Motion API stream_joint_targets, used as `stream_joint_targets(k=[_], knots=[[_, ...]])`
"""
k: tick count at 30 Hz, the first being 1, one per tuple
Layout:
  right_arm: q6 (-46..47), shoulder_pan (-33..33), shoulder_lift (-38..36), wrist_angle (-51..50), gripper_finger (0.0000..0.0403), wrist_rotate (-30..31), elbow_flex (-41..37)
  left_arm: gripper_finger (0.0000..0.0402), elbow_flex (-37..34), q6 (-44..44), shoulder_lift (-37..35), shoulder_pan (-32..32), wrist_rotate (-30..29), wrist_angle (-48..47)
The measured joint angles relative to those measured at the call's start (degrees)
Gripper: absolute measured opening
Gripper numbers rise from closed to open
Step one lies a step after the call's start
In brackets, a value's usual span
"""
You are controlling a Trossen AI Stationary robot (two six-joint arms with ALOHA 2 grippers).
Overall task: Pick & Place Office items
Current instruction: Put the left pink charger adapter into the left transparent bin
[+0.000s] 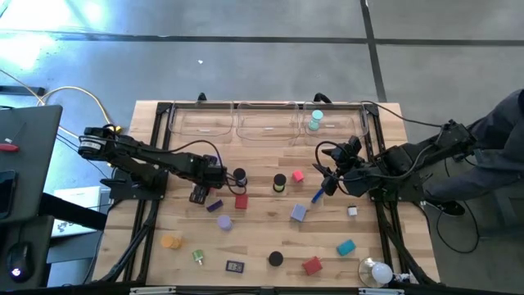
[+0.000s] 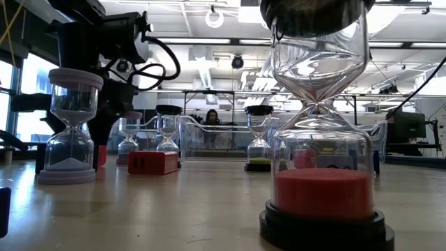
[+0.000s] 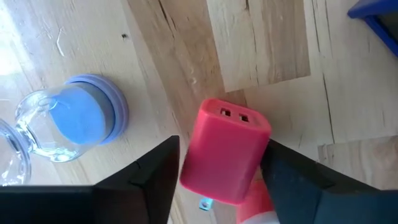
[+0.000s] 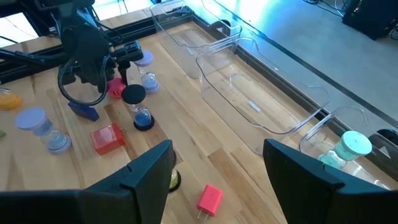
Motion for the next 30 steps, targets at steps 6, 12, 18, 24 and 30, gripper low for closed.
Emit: stream_joint_targets(k=[6,12,18,24,30], knots=[[0.0,0.0,0.0,0.2,0.0239,0.0,0.0,0.0143,0.1,-4.5,0.0,-2.2,0.4,0.2],[0.0,0.0,0.0,0.2,0.0239,0.0,0.0,0.0142,0.6,-11.2,-1.3,-5.0,1.3,-0.3],[0.0,0.0,0.0,0.5,0.0239,0.0,0.0,0.0143,5.5,-19.2,-5.5,-7.4,5.1,-3.7],[-2.7,0.0,0.0,1.6,0.0239,0.1,0.0,0.0145,14.1,-27.5,-8.6,-6.7,5.2,-14.4],[-4.1,0.0,0.0,2.0,0.0239,0.1,0.0,0.0146,23.1,-39.2,-9.4,-1.2,2.3,-24.5]])
